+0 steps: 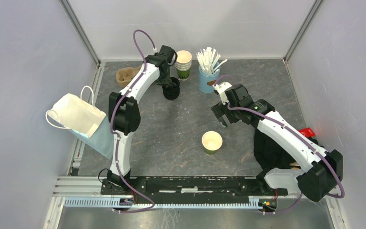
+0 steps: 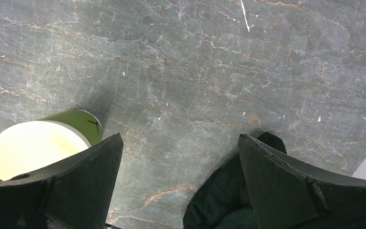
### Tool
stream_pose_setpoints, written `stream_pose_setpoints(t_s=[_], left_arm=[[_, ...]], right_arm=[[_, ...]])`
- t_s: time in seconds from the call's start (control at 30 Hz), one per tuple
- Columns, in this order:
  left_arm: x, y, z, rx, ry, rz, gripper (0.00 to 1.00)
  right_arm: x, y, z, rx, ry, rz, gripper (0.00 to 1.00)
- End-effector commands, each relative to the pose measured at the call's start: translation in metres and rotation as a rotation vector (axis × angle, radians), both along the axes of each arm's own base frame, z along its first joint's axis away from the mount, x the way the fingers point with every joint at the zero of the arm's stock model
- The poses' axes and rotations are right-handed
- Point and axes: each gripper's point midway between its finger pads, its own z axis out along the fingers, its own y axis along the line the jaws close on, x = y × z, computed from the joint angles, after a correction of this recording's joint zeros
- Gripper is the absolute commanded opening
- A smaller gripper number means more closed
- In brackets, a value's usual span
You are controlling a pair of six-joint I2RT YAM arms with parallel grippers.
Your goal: Pack the takeout coffee
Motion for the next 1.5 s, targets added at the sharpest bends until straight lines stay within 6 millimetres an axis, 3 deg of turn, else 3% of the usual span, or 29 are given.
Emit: stream_pose_setpoints(t_s=[0.0,0.17,0.43,0.67,0.77,0.93,1.03,1.2,1.47], left_arm=[[0.000,-0.002,0.025,-0.038,-0.045,-0.021,0.10],[0.004,-0.004,0.032,-0.093,-0.068,-0.011,0.10],[0.008,0.005,0.018,-0.171,-0.051,0.019,0.11],[0.010,0.001,0.011,-0.219,-0.036,-0.001,0.16],[0.009,0.000,0.014,-0.221,-0.039,-0.014,0.23],[0.009,0.000,0.029,-0.214,-0.072,-0.032,0.44],[0.007,-0.004,0.041,-0.191,-0.100,-0.057,0.52],[0.004,-0.029,0.060,-0.122,-0.154,-0.155,0.65],[-0.002,-0.060,0.030,-0.046,-0.090,-0.227,0.68]], right_arm=[[0.004,0.006,0.009,0.031,-0.035,0.008,0.98],[0.003,0.005,0.008,0.030,-0.035,0.007,0.98],[0.004,0.005,0.009,0.031,-0.040,0.005,0.98],[0.004,0.005,0.011,0.032,-0.042,0.007,0.98],[0.004,0.006,0.011,0.033,-0.041,0.007,0.98],[0.005,0.006,0.011,0.034,-0.043,0.008,0.98],[0.005,0.007,0.011,0.034,-0.038,0.009,0.98],[0.005,0.007,0.010,0.035,-0.037,0.008,0.98],[0.004,0.006,0.009,0.034,-0.034,0.010,0.98]])
